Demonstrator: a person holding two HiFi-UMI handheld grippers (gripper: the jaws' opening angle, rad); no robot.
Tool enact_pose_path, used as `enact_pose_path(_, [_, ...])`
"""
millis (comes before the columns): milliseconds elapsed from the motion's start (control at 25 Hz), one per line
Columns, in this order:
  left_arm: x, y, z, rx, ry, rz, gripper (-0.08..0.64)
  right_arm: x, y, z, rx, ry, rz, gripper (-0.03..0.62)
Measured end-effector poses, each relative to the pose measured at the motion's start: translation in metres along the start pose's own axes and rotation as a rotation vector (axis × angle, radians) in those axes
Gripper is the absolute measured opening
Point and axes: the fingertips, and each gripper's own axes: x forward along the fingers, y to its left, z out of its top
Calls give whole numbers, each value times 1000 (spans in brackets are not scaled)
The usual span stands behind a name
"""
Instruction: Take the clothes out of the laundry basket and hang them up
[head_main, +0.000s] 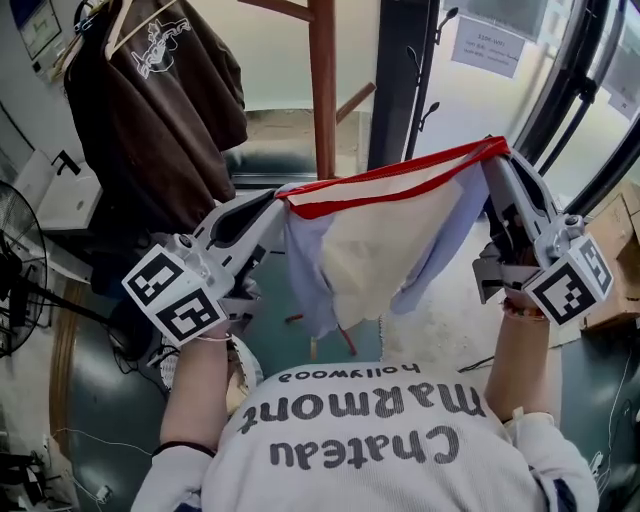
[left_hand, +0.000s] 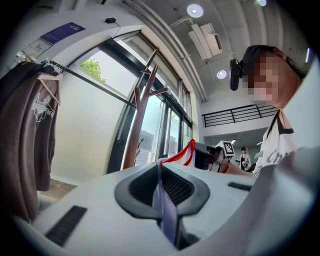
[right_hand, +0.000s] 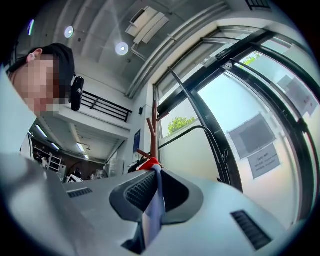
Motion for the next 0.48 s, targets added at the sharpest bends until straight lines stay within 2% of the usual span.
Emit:
enact_pose_path(280, [16, 49, 21, 12, -40, 20, 32, 59, -23, -7, -87, 41, -38, 37])
enact_pose_path(480, [14, 72, 19, 73, -7, 157, 32, 81, -22, -7, -80, 42, 51, 37])
